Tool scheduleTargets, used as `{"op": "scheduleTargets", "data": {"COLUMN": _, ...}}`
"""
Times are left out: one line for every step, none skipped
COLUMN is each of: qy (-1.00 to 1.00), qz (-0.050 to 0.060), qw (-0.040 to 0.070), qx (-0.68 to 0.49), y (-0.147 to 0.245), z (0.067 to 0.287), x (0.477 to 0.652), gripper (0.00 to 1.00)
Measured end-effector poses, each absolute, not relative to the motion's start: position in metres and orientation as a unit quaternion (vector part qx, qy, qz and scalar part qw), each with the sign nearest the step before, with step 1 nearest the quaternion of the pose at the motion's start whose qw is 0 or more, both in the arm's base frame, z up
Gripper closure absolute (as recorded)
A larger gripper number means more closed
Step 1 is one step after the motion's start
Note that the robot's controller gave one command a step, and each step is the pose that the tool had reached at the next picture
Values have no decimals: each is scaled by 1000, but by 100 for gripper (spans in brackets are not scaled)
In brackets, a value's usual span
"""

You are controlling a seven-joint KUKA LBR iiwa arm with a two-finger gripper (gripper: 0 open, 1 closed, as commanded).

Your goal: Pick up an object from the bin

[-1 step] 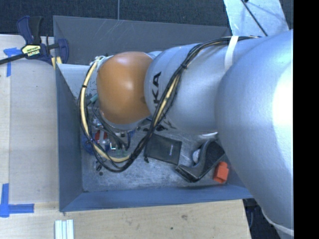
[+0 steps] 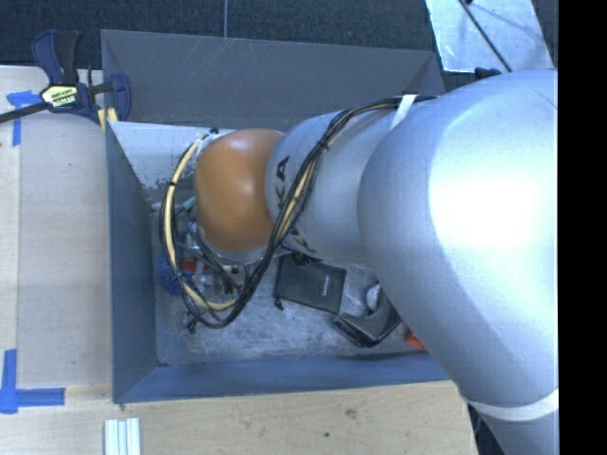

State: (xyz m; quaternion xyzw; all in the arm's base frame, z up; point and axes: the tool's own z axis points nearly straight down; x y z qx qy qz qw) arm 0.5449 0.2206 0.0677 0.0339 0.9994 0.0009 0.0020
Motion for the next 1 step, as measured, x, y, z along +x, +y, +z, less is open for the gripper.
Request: {"op": "scheduleTargets", "data": {"qy": 999, "qz": 2, "qw": 2, "qx": 34, "y": 223, "z": 72, "x": 545, "gripper": 100}}
